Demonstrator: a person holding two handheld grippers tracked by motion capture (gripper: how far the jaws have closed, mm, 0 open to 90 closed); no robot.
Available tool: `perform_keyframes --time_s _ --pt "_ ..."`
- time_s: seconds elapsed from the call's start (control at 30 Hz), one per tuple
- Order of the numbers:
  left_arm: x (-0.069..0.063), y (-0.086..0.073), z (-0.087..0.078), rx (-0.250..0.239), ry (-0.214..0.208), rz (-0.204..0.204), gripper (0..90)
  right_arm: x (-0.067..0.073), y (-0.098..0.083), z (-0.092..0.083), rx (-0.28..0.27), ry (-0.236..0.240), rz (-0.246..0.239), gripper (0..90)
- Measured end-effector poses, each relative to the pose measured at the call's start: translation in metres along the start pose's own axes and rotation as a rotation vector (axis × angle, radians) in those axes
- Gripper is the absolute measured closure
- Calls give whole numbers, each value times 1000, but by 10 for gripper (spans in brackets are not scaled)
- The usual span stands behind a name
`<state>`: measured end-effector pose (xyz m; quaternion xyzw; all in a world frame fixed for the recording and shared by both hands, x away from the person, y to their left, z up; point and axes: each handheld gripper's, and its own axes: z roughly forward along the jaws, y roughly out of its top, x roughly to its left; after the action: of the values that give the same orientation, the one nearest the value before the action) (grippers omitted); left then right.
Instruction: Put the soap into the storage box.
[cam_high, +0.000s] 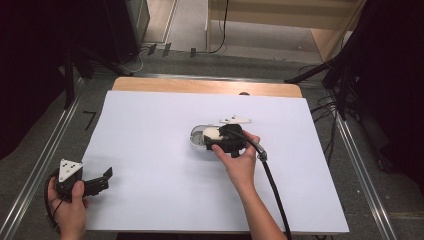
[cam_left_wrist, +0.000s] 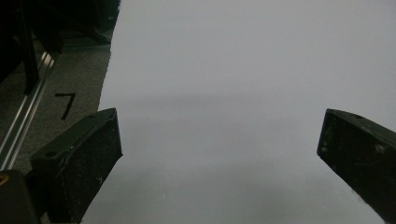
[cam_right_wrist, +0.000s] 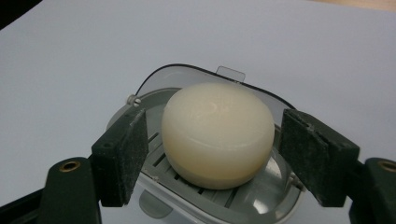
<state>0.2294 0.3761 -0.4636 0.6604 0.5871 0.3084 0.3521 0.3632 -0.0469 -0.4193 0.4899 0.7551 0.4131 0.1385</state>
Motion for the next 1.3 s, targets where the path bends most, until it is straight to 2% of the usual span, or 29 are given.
perform_keyframes --time_s 0.3,0.57,0.93,1.3 --pt "0 0 0 2 1 1 3 -10 1 -17 -38 -9 10 255" --pt "0 0 0 2 0 4 3 -30 -4 -33 -53 -32 16 229" --pt "0 0 0 4 1 3 3 -55 -20 -49 -60 -69 26 200" --pt "0 0 0 2 0 4 3 -78 -39 -62 -65 -98 59 192"
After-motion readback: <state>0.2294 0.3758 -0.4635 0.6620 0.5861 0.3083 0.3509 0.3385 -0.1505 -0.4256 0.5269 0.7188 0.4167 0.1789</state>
